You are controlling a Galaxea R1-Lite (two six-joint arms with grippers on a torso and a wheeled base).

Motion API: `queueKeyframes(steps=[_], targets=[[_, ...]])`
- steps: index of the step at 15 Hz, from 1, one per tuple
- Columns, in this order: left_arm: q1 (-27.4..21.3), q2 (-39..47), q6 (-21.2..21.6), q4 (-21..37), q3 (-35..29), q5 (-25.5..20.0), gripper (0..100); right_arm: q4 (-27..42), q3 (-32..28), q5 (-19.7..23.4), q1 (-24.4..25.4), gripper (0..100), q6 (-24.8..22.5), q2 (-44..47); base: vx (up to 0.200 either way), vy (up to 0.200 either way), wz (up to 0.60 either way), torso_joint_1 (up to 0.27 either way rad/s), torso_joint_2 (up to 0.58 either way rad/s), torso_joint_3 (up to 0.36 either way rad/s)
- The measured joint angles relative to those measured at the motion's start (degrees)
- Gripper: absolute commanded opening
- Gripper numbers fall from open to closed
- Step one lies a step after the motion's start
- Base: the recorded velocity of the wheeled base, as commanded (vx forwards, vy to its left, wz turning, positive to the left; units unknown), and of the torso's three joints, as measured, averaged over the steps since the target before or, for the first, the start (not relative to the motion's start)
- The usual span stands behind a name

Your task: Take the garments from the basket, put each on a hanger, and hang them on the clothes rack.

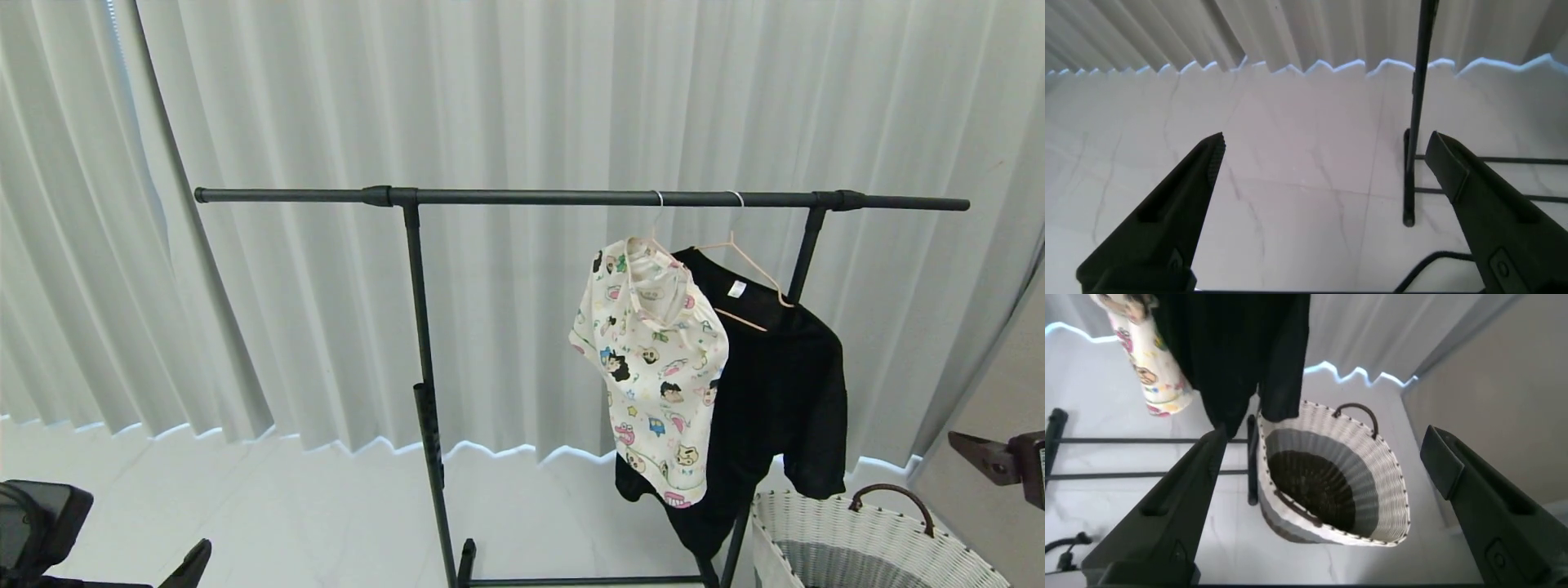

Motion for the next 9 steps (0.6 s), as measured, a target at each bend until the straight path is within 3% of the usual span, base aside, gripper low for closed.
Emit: queueKeyframes(steps=[4, 9], targets=[[2.2, -8.6, -2.5, 7.9, 0.8, 0.2, 100, 0.3, 3.7, 0.0, -5.1, 100, -1.8, -5.5, 0.0, 0.0, 0.0, -0.221, 0.51, 0.282], [4.9, -25.6, -2.6, 22.9, 0.8, 0.4, 100, 0.5, 10.3, 0.2, -11.4, 100, -2.2, -14.1, 0.0, 0.0, 0.0, -0.196, 0.49, 0.278]])
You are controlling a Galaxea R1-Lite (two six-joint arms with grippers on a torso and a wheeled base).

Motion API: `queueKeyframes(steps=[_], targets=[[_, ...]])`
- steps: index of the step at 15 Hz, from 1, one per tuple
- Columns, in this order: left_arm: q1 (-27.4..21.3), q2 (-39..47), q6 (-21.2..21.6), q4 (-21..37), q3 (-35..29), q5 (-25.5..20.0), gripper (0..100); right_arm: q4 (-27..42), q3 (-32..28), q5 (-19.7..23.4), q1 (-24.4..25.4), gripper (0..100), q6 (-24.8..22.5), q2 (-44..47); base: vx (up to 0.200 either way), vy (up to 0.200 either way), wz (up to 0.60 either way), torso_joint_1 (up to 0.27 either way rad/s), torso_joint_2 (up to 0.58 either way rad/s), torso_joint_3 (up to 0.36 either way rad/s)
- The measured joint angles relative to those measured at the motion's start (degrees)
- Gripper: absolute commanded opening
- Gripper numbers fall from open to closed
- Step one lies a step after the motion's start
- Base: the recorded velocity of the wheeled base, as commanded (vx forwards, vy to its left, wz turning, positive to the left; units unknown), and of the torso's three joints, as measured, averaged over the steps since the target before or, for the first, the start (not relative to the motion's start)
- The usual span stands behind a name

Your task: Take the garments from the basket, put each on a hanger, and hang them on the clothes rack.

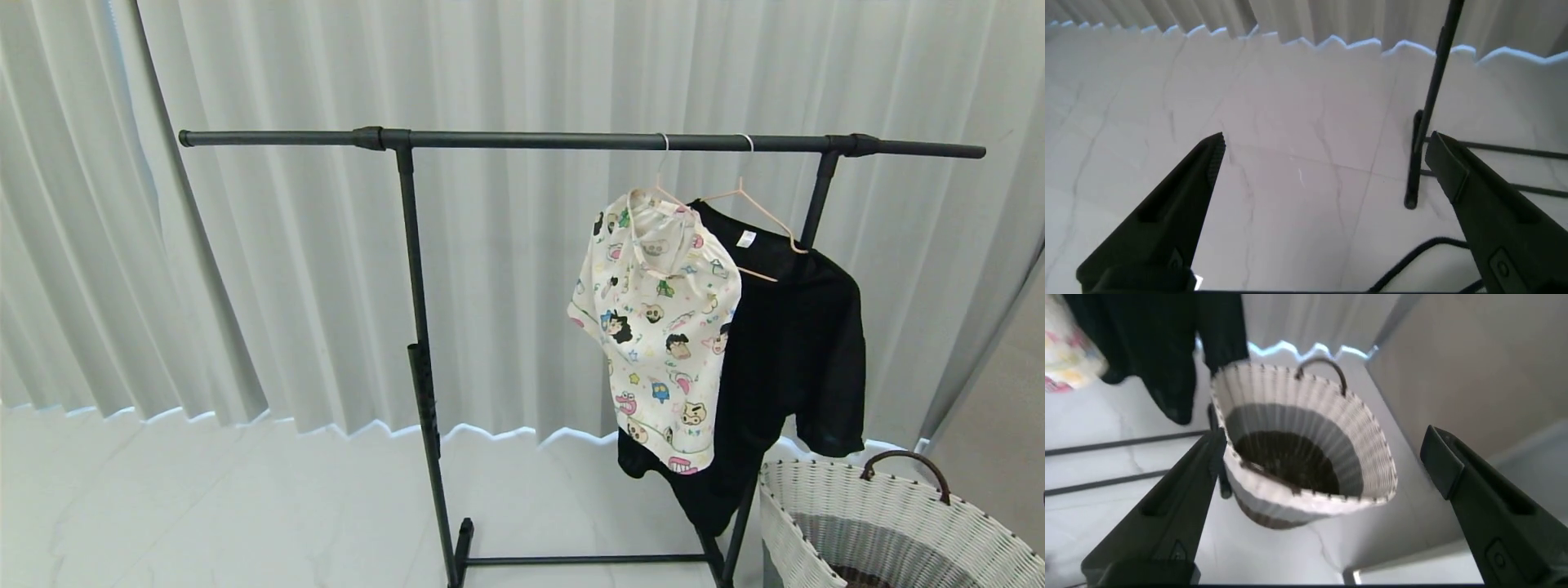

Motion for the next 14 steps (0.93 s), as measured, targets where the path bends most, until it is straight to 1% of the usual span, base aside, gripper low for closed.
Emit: queueKeyframes(steps=[2, 4, 6, 7, 8, 10, 11, 13, 14], targets=[[0.4, -7.2, 0.5, 2.6, 0.0, 0.5, 100, -0.2, 2.8, -0.1, -0.8, 100, 0.0, -3.5, 0.0, 0.0, 0.0, -0.183, 0.46, 0.288], [0.5, -14.3, 1.6, 3.3, -0.2, 0.3, 100, -0.4, 5.7, -0.1, -1.5, 100, 0.2, -7.8, 0.0, 0.0, 0.0, -0.149, 0.43, 0.266], [0.2, -21.2, 2.2, 3.5, -0.3, -0.5, 100, -0.4, 8.5, -0.1, -1.9, 100, 0.2, -13.3, 0.0, 0.0, 0.0, -0.066, 0.17, 0.107], [-0.1, -24.3, 1.7, 3.5, -0.3, -0.7, 100, -0.5, 10.0, -0.1, -1.9, 100, 0.2, -16.6, 0.0, 0.0, 0.0, -0.027, 0.07, 0.056], [-0.4, -26.4, 0.7, 3.5, -0.2, -0.7, 100, -0.5, 11.5, 0.0, -2.0, 100, 0.2, -19.8, 0.0, 0.0, 0.0, 0.0, 0.0, 0.0], [-0.6, -28.9, 0.3, 3.5, -0.1, -1.5, 100, -0.5, 14.8, 0.1, -2.0, 100, 0.4, -27.3, 0.0, 0.0, 0.0, 0.0, 0.0, 0.0], [-0.6, -29.5, 0.2, 3.5, -0.1, -3.6, 100, -0.6, 16.6, 0.2, -1.9, 100, 0.8, -31.4, 0.0, 0.0, 0.0, 0.0, 0.0, 0.0], [-0.6, -30.3, -0.1, 3.5, -0.1, -9.9, 100, -2.4, 19.9, 0.1, -1.5, 100, 2.9, -38.2, 0.0, 0.0, 0.0, 0.0, 0.0, 0.0], [-0.7, -30.5, -1.0, 3.5, -0.1, -14.9, 100, -3.2, 21.1, -0.1, -1.3, 100, 4.1, -40.0, 0.0, 0.0, 0.0, 0.0, 0.0, 0.0]])
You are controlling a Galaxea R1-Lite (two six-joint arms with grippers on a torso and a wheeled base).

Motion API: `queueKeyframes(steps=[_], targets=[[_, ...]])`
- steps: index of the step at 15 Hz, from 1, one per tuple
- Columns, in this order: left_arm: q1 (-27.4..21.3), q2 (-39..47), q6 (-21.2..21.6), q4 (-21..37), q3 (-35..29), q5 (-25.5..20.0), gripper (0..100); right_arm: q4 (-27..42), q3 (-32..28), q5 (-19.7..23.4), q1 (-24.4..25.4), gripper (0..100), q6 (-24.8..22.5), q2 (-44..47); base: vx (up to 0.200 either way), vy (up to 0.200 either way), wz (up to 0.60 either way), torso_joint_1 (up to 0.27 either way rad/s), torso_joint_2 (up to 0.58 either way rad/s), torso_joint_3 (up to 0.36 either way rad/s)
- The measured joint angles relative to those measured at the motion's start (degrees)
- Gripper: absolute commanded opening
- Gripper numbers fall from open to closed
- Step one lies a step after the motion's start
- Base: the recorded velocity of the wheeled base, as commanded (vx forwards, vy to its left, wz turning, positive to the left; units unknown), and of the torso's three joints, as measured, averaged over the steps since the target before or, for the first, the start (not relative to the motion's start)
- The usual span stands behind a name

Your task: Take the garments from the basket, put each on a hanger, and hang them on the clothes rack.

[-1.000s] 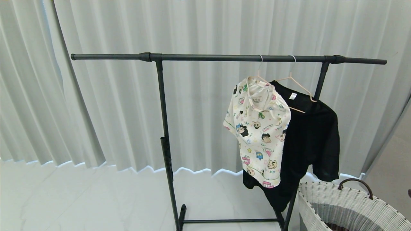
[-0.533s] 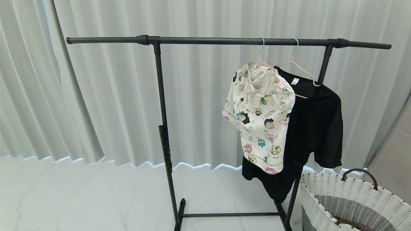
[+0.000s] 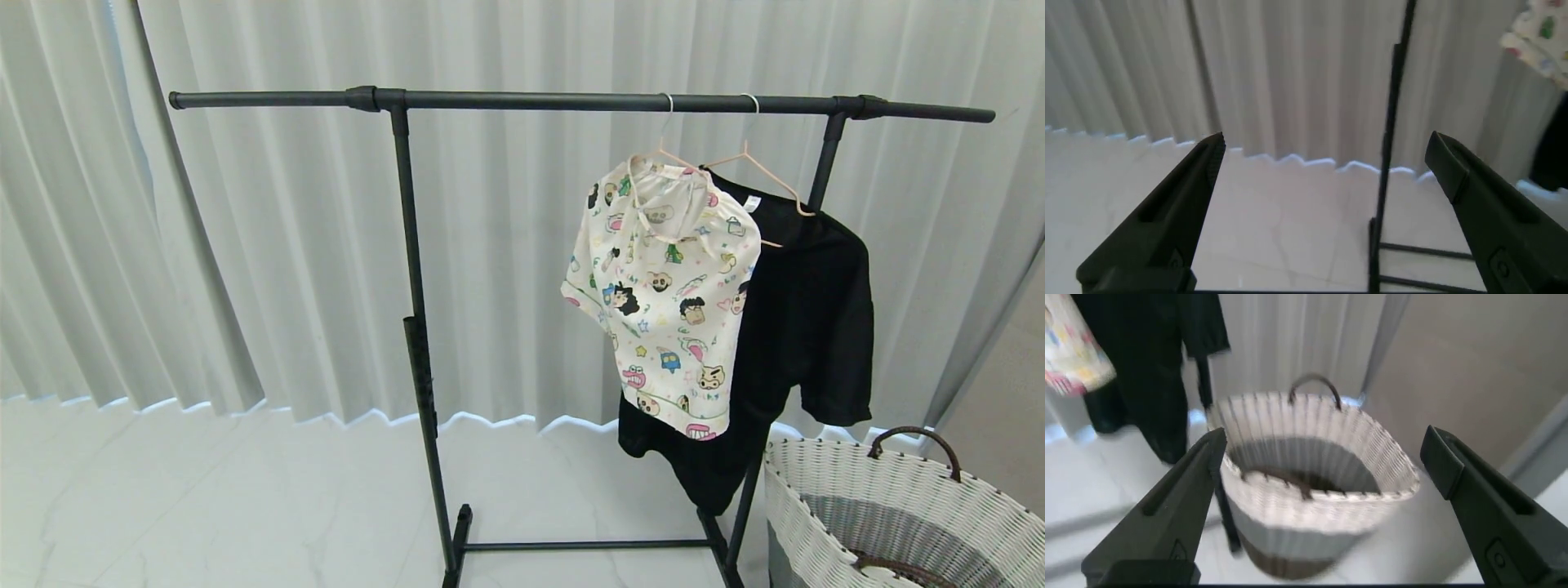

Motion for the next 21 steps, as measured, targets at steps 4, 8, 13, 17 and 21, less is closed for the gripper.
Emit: queueKeyframes(steps=[4, 8, 13, 17, 21], targets=[[-0.1, -0.1, -2.7, 1.4, 0.1, -3.5, 100, 0.0, 1.1, 0.1, 0.2, 100, 1.3, -3.1, 0.0, 0.0, 0.0, 0.0, 0.0, 0.0], [-0.2, -0.2, -3.0, 1.4, 0.1, -3.5, 100, 0.3, 1.3, 1.2, 0.2, 100, 1.9, -3.7, 0.0, 0.0, 0.0, 0.0, 0.0, 0.0], [-0.2, -0.2, -3.0, 1.4, 0.1, -3.4, 100, 3.6, 1.3, 14.1, 2.4, 100, 3.4, -6.8, 0.0, 0.0, 0.0, 0.0, 0.0, 0.0], [-0.2, -0.2, -3.0, 1.4, 0.1, -3.4, 100, 3.8, 1.2, 14.2, 2.6, 100, 3.6, -7.5, 0.0, 0.0, 0.0, 0.0, 0.0, 0.0], [-0.2, -0.2, -2.9, 1.4, 0.1, -3.4, 100, 3.8, 1.2, 14.2, 2.7, 100, 4.2, -7.6, 0.0, 0.0, 0.0, 0.0, 0.0, 0.0]])
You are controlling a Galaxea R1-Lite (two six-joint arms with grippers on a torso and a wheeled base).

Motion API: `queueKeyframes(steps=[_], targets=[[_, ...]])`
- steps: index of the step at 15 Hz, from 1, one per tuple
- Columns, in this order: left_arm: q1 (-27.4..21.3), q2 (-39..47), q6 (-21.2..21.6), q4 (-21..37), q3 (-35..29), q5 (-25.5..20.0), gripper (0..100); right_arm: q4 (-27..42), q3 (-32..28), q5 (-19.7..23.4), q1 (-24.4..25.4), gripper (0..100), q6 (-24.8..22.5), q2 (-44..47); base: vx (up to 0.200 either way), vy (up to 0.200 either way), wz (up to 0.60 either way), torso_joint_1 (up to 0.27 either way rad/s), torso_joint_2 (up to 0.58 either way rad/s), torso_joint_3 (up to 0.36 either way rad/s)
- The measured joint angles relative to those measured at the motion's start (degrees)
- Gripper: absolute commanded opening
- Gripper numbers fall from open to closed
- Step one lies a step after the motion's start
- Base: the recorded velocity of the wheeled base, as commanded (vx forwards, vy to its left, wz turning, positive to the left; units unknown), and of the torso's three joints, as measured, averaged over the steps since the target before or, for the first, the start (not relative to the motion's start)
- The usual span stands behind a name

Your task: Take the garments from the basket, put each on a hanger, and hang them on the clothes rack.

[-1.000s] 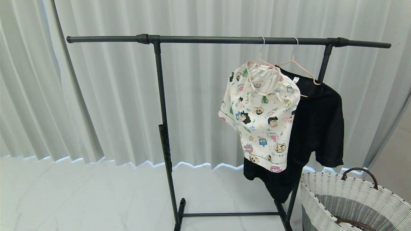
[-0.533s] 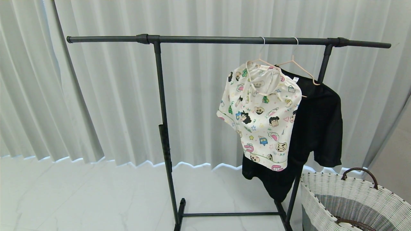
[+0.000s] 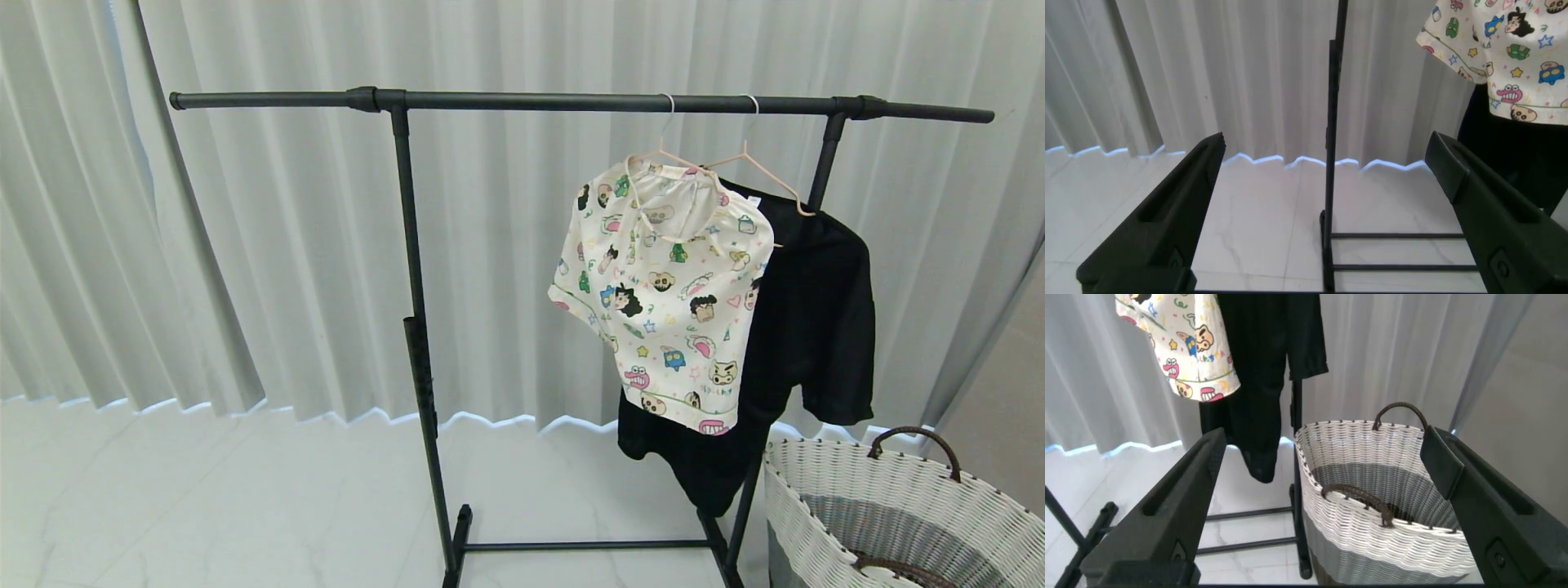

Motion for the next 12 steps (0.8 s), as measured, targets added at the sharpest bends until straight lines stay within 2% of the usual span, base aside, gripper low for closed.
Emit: queueKeyframes(steps=[12], targets=[[0.0, 0.0, 0.0, 0.0, 0.0, 0.0, 100, 0.0, 0.0, 0.0, 0.0, 100, 0.1, 0.0, 0.0, 0.0, 0.0, 0.0, 0.0, 0.0]])
